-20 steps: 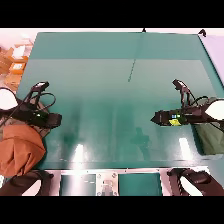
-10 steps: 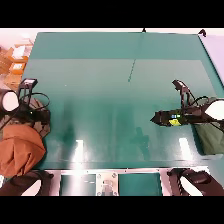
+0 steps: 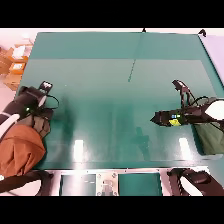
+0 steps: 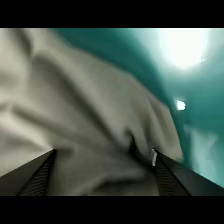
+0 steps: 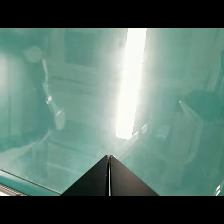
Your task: Fold the shirts.
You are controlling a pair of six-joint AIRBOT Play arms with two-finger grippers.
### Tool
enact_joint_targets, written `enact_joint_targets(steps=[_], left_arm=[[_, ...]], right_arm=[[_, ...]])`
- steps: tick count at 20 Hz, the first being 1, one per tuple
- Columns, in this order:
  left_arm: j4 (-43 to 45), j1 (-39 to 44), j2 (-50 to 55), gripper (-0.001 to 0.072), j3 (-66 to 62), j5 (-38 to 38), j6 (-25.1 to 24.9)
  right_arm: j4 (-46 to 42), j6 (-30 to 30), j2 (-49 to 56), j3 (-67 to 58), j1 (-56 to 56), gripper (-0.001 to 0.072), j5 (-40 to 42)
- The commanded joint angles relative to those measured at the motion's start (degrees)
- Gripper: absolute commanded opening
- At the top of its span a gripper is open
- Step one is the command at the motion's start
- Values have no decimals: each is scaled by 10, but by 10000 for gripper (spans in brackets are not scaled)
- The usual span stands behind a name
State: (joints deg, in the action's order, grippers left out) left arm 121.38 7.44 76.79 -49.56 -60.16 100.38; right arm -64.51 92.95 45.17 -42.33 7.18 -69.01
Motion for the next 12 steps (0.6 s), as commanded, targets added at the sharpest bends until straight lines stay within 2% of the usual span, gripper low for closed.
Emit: enact_joint_targets(steps=[1, 2, 3, 4, 8, 12], left_arm=[[79, -1, 63, 661, -10, 22, 24], [92, -1, 66, 316, -12, 13, 27], [94, -6, 65, 90, -13, 11, 26], [94, -13, 65, 25, -13, 1, 25], [86, -5, 57, 25, -63, -68, -7], [10, 70, 11, 25, -268, -139, -59]], right_arm=[[0, 0, 0, 0, 0, 20, 0], [0, 0, 0, 0, 0, 20, 0], [0, 0, 0, 0, 0, 20, 0], [0, 0, 0, 0, 0, 20, 0], [0, 0, 0, 0, 0, 21, 0], [0, 0, 0, 0, 0, 21, 0]])
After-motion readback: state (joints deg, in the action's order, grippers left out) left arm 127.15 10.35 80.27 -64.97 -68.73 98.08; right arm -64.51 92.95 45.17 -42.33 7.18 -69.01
